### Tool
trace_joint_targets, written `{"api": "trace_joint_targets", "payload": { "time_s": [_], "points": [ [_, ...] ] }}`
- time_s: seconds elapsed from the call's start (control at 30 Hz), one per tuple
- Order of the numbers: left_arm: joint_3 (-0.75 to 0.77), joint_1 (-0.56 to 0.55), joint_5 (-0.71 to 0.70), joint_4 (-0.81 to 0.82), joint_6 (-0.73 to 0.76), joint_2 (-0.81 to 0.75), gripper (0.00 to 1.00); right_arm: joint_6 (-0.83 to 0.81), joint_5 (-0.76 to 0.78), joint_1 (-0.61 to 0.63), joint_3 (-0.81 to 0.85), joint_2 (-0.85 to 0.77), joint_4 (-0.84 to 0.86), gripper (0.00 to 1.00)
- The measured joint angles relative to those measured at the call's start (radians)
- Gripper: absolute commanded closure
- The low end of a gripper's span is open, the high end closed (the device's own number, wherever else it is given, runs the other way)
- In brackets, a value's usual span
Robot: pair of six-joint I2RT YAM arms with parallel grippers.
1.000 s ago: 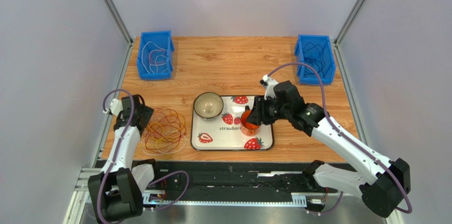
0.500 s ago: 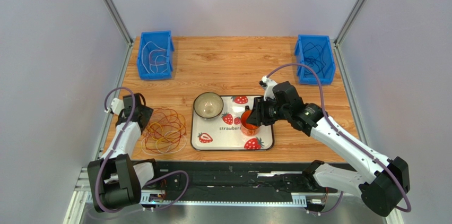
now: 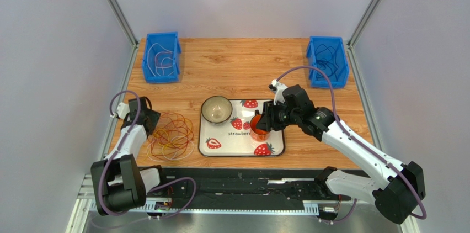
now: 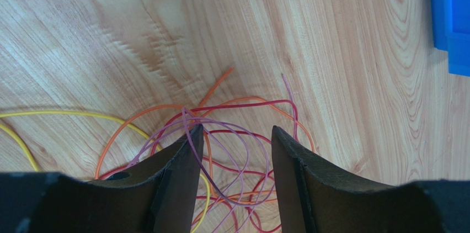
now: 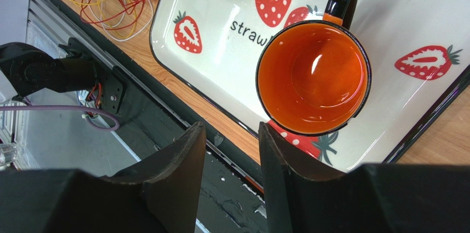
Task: Untangle the cables
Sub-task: Place the cable in the bin, then pick up the cable from the cable.
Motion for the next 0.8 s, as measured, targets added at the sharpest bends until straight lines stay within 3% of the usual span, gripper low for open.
{"api": "trace_joint_targets", "payload": {
  "time_s": [0.17, 0.27, 0.6, 0.8],
  "points": [
    [0.000, 0.000, 0.010, -0.022, 0.000, -0.018, 0.44, 0.000, 0.000, 0.001, 0.000, 0.001, 0.000, 0.56],
    [0.000, 0.001, -0.001, -0.026, 0.006, -0.038, 0.52, 0.000, 0.000, 0.001, 0.000, 0.001, 0.001, 0.56],
    [0.000, 0.001, -0.013, -0.018, 0.034, 0.027, 0.51, 0.000, 0.000, 0.001, 0.000, 0.009, 0.003, 0.56],
    [0.001, 0.001, -0.005, -0.008, 0.034, 0.033, 0.70, 0.000, 0.000, 0.001, 0.000, 0.014, 0.004, 0.56]
  ]
}}
